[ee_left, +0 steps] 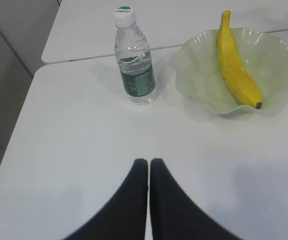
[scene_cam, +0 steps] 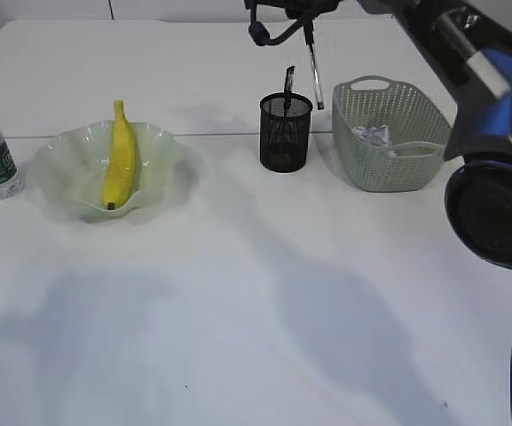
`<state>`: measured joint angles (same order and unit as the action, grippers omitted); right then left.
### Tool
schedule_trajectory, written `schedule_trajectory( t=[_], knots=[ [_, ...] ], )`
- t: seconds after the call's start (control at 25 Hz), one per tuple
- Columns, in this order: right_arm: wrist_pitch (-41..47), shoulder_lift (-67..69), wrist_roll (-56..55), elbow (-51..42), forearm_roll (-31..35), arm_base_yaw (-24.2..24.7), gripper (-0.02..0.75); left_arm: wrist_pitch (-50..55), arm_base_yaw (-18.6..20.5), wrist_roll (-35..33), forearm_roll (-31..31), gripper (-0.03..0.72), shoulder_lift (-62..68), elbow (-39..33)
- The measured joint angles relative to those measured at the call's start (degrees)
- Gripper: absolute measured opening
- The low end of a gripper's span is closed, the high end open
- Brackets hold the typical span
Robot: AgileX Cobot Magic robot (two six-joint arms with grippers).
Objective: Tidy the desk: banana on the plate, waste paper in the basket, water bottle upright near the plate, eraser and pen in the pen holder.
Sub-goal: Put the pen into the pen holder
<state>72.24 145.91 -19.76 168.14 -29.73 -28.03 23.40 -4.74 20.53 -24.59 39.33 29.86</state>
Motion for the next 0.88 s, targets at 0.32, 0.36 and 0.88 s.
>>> schedule_trajectory(
  t=[0.32,0.36,0.88],
  knots=[
    [-10.2,0.0,0.0,0.0,1.9,3.6,0.076,0.0,0.0,0.0,0.0,-0.024,0.0,0.0],
    [-11.8,0.0,0.0,0.0,1.9,4.0,0.076,0.0,0.0,0.0,0.0,-0.024,0.0,0.0],
    [-25.6,5.7,-2.6,0.1,4.5,7.5,0.076,0.0,0.0,0.0,0.0,-0.024,0.0,0.0]
  ],
)
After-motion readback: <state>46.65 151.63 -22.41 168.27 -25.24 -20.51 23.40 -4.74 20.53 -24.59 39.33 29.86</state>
